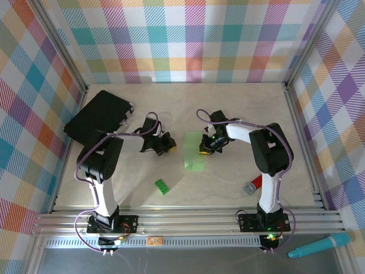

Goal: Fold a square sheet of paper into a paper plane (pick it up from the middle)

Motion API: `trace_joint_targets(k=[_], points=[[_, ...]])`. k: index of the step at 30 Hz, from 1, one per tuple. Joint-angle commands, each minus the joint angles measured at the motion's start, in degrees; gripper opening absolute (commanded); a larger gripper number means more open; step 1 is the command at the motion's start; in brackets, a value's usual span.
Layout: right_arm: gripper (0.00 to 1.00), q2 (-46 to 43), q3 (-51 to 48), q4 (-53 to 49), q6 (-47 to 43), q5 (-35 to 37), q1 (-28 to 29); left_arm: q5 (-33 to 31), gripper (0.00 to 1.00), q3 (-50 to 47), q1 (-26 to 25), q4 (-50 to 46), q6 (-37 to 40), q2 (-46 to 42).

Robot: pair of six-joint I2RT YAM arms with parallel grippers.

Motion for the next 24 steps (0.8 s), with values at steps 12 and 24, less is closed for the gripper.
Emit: trace_joint_targets(k=[12, 24], points=[[0.04, 9.2, -5.8, -7.4, 0.6, 18.7, -0.1, -4.0, 0.00, 15.1, -9.3, -3.7, -1.4, 9.1], [0.04, 9.2, -5.8, -7.3, 0.8, 18.9, -0.1, -6.1, 0.00, 8.0, -0.9, -3.9, 0.5, 9.1]])
